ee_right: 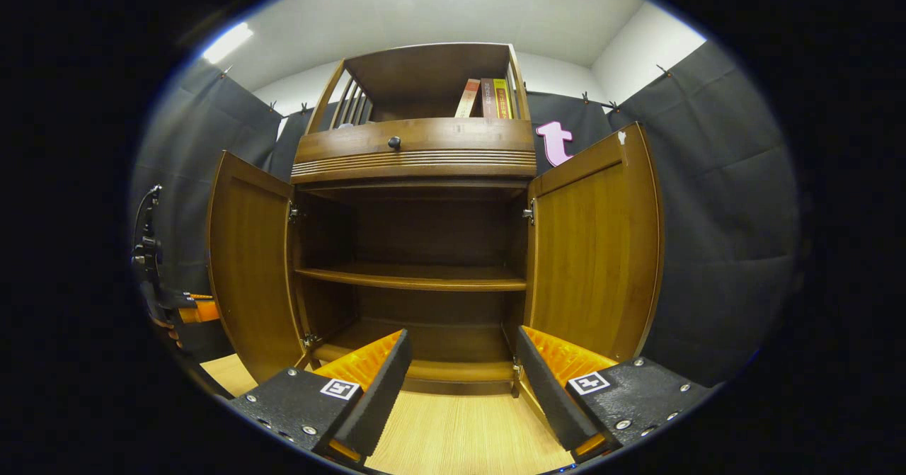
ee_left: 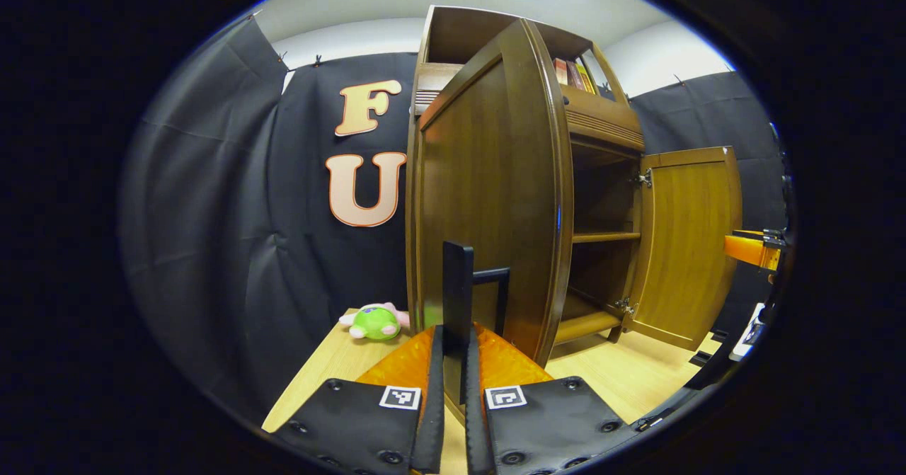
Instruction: Open the right door of the double-door shoe cabinet with the right hand, and open the left door with the left hand.
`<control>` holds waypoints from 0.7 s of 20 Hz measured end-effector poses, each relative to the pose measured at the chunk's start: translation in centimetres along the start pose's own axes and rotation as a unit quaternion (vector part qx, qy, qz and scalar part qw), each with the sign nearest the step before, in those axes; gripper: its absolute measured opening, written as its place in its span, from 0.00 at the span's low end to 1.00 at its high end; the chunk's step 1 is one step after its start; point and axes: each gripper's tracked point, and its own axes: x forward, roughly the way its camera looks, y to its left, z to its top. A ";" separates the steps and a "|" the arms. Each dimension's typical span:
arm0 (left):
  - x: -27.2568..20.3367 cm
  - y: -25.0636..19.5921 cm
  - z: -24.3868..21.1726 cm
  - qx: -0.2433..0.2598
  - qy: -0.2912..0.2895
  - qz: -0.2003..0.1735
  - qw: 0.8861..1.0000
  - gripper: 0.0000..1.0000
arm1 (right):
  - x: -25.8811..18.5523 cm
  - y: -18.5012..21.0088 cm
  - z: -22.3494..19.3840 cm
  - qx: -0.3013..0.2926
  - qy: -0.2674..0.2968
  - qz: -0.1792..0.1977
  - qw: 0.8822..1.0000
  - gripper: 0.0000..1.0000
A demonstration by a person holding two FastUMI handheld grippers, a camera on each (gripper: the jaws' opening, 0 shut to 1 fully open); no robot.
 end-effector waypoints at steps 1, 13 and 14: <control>0.0 0.1 0.0 -0.001 0.000 0.001 1.000 0.19 | 0.0 0.0 0.1 0.000 0.000 0.000 1.000 1.00; 0.0 1.9 -0.1 -0.005 -0.003 0.026 1.000 0.18 | 0.7 1.1 -0.3 0.001 0.006 0.003 1.000 1.00; 0.0 2.0 -0.1 -0.008 -0.003 0.030 1.000 0.12 | 0.9 1.2 -0.4 0.002 0.006 0.003 1.000 1.00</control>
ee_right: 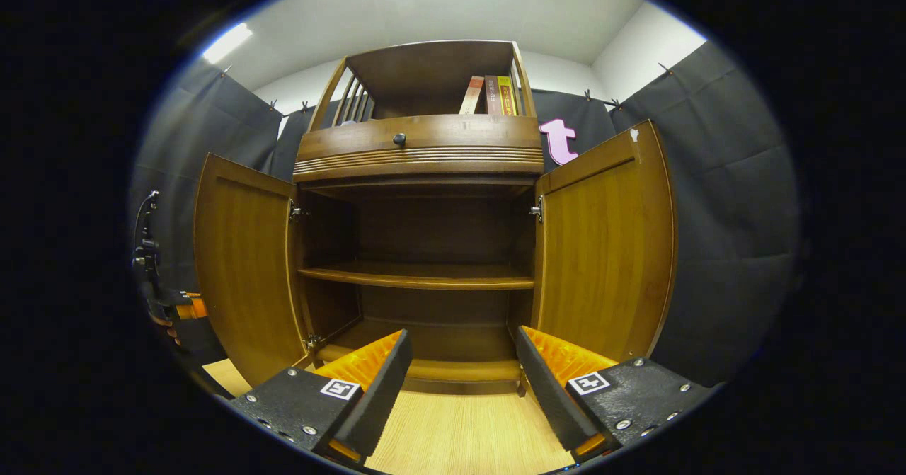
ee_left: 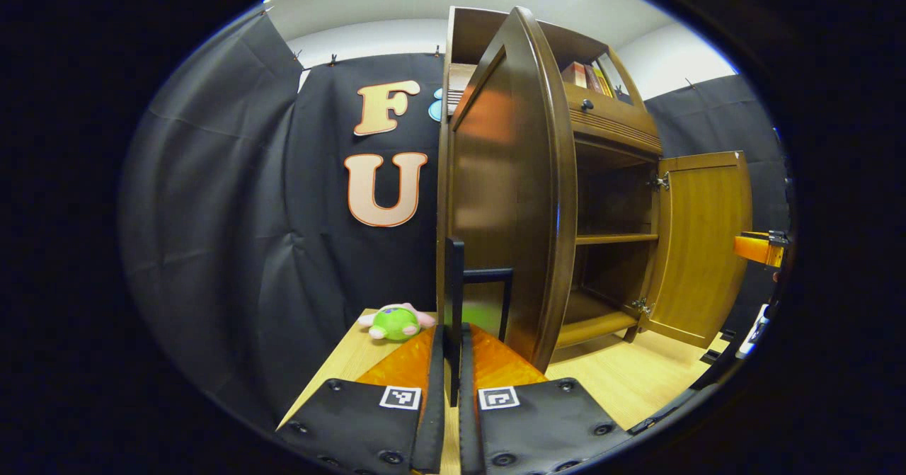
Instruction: Open the right door of the double-door shoe cabinet with the right hand, and open the left door with the left hand.
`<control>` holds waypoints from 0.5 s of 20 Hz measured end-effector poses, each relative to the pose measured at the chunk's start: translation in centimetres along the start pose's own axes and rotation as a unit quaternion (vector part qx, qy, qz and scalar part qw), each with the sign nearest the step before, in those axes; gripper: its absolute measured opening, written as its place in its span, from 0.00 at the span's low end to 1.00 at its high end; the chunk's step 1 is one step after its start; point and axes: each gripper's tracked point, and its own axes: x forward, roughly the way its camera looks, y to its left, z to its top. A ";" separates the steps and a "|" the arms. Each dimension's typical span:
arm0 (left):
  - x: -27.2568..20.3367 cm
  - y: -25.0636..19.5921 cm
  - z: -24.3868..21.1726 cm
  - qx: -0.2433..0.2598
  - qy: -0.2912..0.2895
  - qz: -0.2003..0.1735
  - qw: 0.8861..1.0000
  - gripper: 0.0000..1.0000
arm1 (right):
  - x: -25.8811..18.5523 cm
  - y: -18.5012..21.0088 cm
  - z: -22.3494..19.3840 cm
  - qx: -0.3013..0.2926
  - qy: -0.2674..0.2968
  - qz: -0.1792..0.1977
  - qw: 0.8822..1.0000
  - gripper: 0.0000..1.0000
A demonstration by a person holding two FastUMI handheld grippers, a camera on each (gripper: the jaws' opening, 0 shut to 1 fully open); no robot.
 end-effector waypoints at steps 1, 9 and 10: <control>0.0 -0.1 -0.1 -0.003 -0.001 -0.001 1.000 0.13 | 0.1 0.2 0.0 0.002 0.001 0.001 1.000 1.00; -0.1 -0.1 -0.1 -0.009 0.003 -0.009 1.000 0.12 | 0.9 1.1 -0.6 0.004 0.004 0.010 1.000 1.00; -0.1 -0.1 -0.1 -0.010 0.003 -0.009 1.000 0.12 | 1.0 1.1 -0.8 0.005 0.004 0.010 1.000 1.00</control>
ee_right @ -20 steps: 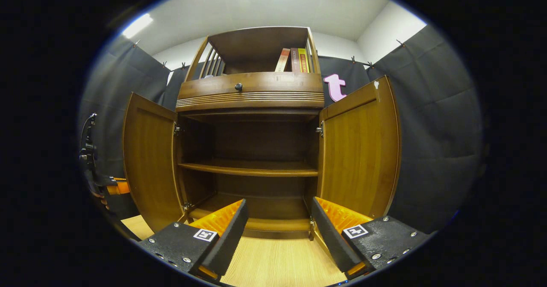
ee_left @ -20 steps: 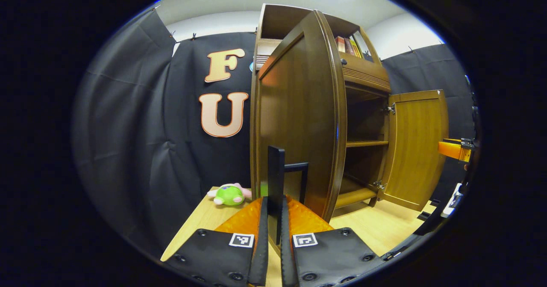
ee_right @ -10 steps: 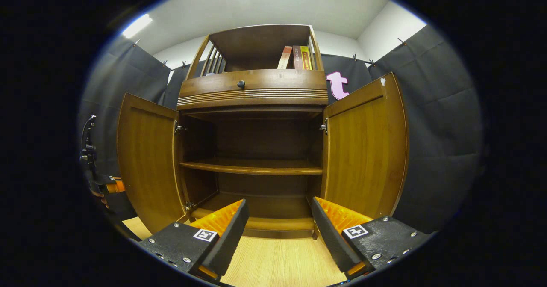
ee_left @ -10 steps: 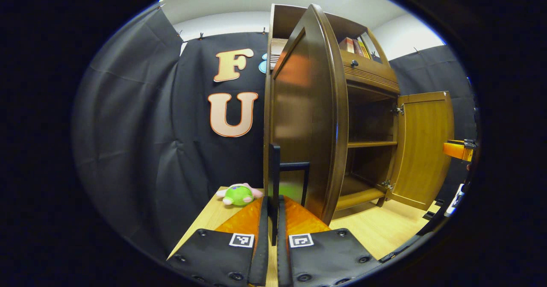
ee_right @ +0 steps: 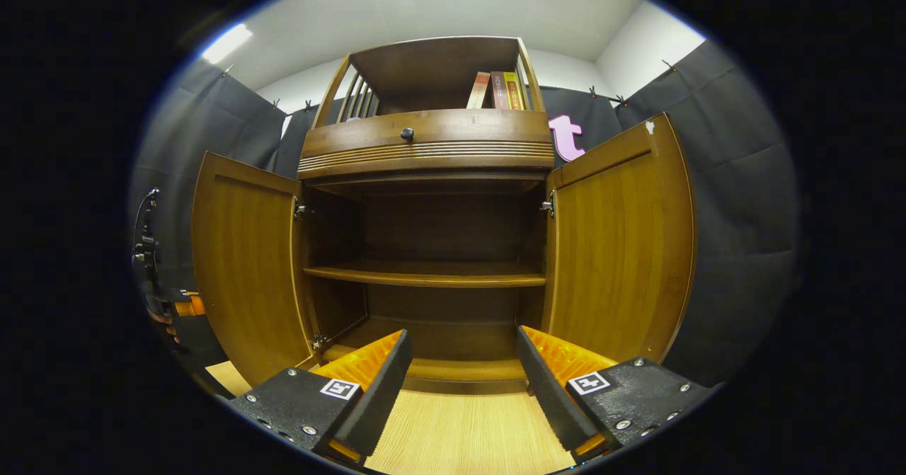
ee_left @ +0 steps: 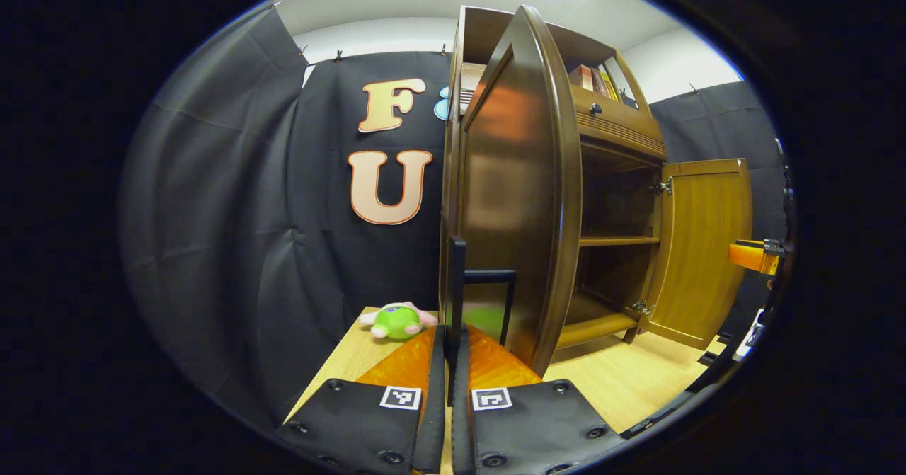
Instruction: Open the right door of the double-door shoe cabinet with the right hand, and open the left door with the left hand.
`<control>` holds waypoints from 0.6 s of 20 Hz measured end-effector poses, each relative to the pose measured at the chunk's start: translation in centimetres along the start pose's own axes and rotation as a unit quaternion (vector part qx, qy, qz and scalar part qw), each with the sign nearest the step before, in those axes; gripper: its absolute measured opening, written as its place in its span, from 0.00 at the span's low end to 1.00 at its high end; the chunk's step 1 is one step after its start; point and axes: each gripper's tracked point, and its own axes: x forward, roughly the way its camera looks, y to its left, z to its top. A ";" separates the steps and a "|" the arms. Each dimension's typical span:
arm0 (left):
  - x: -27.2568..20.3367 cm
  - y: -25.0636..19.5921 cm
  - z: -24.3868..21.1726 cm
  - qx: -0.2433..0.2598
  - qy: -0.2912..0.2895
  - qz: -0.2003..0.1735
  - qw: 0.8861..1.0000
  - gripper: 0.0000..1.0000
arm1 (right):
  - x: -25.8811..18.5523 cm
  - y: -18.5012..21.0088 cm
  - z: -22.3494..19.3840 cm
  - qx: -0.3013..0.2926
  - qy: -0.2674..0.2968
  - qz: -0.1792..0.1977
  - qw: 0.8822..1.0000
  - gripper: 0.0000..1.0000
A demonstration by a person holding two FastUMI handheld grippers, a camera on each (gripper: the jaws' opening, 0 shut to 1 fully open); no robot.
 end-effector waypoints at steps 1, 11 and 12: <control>-0.1 0.1 0.0 -0.001 0.000 0.000 1.000 0.12 | 0.1 -0.1 -0.2 0.001 0.001 0.000 1.000 1.00; -0.2 0.3 -0.2 -0.003 0.008 -0.009 1.000 0.12 | 0.7 -0.7 -0.6 0.012 0.004 0.004 1.000 1.00; -0.2 0.4 -0.2 -0.008 0.008 -0.009 1.000 0.12 | 0.7 -0.7 -0.6 0.013 0.004 0.005 1.000 1.00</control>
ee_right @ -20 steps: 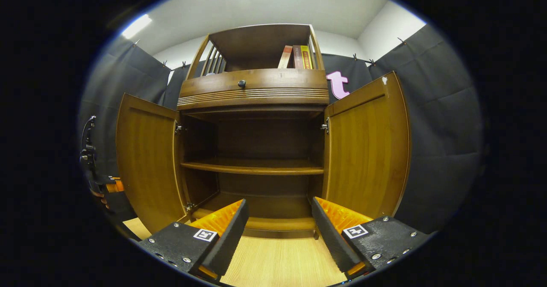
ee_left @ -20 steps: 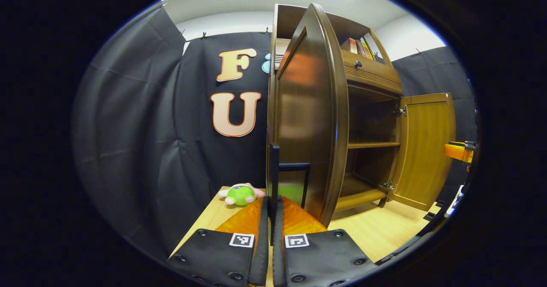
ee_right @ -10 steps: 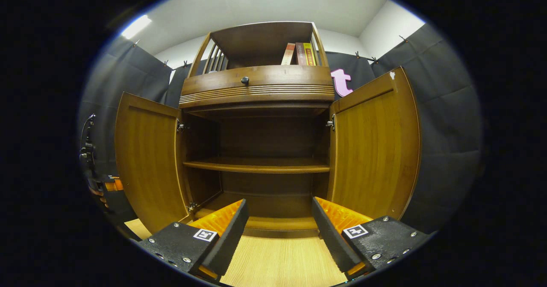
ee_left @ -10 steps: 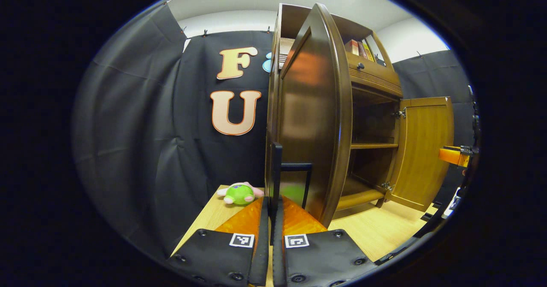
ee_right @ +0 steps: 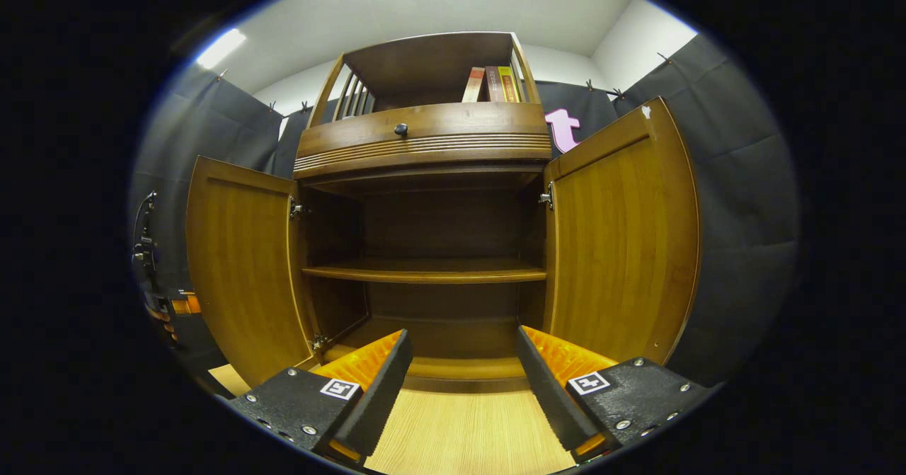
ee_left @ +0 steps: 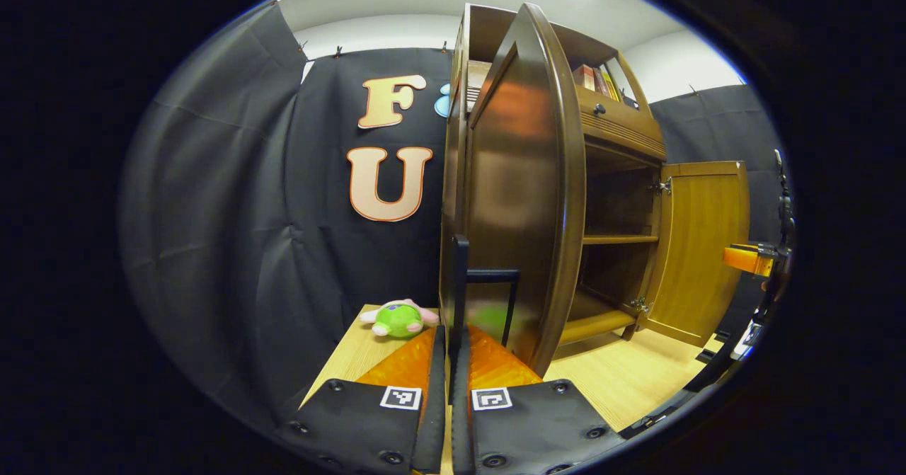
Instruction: Open the right door of the double-door shoe cabinet with the right hand, and open the left door with the left hand.
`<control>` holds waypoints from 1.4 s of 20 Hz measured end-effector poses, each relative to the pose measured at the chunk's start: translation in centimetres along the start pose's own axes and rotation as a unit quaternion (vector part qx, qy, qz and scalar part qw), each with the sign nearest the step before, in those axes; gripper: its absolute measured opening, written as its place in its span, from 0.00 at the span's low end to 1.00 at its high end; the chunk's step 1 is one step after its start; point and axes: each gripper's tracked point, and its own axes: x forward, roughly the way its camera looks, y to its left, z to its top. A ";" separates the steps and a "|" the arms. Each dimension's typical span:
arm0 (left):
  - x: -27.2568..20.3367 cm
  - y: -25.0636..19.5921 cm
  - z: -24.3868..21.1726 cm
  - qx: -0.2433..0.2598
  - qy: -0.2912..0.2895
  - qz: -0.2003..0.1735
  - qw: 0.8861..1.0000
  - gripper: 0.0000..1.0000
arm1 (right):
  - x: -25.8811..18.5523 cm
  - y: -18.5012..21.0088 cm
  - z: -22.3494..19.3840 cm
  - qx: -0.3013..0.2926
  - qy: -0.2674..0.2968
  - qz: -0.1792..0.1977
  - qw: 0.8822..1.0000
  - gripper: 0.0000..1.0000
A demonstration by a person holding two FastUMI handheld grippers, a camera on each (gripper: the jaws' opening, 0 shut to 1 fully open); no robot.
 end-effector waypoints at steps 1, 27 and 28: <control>0.0 -0.2 -0.1 -0.005 0.001 0.001 1.000 0.12 | 0.0 0.0 0.0 0.001 0.000 0.000 1.000 1.00; -1.6 0.1 5.2 0.013 -0.081 0.087 0.993 0.20 | -2.3 -4.7 2.2 0.003 -0.021 -0.012 1.000 1.00; -1.6 -0.7 5.3 0.009 -0.081 0.077 0.994 0.23 | -2.4 -4.9 2.4 0.003 -0.024 -0.012 1.000 1.00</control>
